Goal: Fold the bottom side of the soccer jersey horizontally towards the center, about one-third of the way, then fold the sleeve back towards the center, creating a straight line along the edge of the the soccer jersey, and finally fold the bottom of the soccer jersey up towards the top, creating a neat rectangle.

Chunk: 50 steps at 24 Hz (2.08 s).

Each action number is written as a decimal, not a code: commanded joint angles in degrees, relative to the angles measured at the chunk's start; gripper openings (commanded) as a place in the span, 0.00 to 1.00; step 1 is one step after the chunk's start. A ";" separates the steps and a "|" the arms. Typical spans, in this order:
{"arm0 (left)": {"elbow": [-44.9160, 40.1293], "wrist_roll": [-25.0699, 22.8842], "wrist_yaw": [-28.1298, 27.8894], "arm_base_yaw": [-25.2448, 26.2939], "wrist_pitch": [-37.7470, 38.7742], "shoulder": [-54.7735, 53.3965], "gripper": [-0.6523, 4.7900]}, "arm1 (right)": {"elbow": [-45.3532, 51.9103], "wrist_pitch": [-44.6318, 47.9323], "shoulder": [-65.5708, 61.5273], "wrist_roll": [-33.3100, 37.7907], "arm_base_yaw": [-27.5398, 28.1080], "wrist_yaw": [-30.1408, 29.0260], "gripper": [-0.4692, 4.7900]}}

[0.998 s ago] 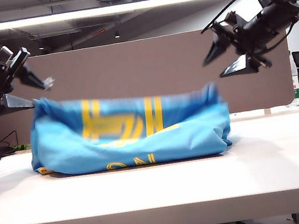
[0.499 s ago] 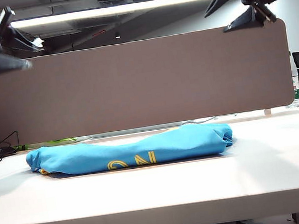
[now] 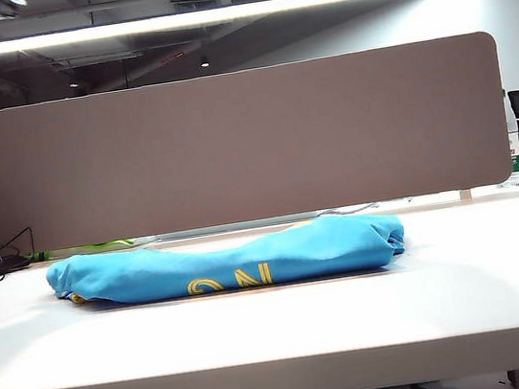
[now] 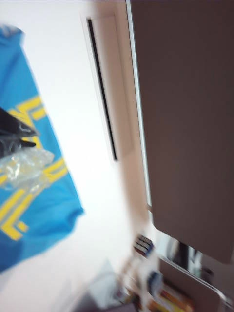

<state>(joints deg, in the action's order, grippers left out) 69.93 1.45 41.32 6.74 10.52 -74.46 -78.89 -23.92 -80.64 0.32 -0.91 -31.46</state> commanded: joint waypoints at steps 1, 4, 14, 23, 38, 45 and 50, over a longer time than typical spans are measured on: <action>-6.95 -4.07 -3.19 -0.15 1.92 9.79 0.11 | 9.79 3.91 10.82 -0.35 -0.17 2.75 0.09; -15.43 -4.04 -4.76 -0.33 1.92 20.59 0.11 | 20.44 7.10 21.75 -0.31 -0.17 7.10 0.09; -42.71 6.10 -15.04 -0.50 -5.35 49.66 0.11 | 45.77 11.93 54.18 -0.11 -0.17 17.73 0.09; -55.32 10.16 -21.20 -0.50 -5.44 71.65 0.11 | 57.44 12.20 72.65 4.28 -0.17 23.98 0.09; -61.16 12.33 -20.11 -0.48 -3.63 74.31 0.11 | 71.93 15.10 80.65 4.17 -0.31 31.87 0.09; -68.13 12.09 -22.75 -0.55 -14.16 74.34 0.11 | 78.84 25.14 80.65 3.45 -0.28 34.64 0.09; -69.48 7.63 -28.17 -1.05 -14.43 74.31 0.11 | 78.84 26.27 80.65 1.05 -0.24 36.06 0.09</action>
<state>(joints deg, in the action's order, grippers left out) 0.08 11.66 14.70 6.07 -2.85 -0.16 -0.38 0.67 -0.10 2.02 -1.19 4.34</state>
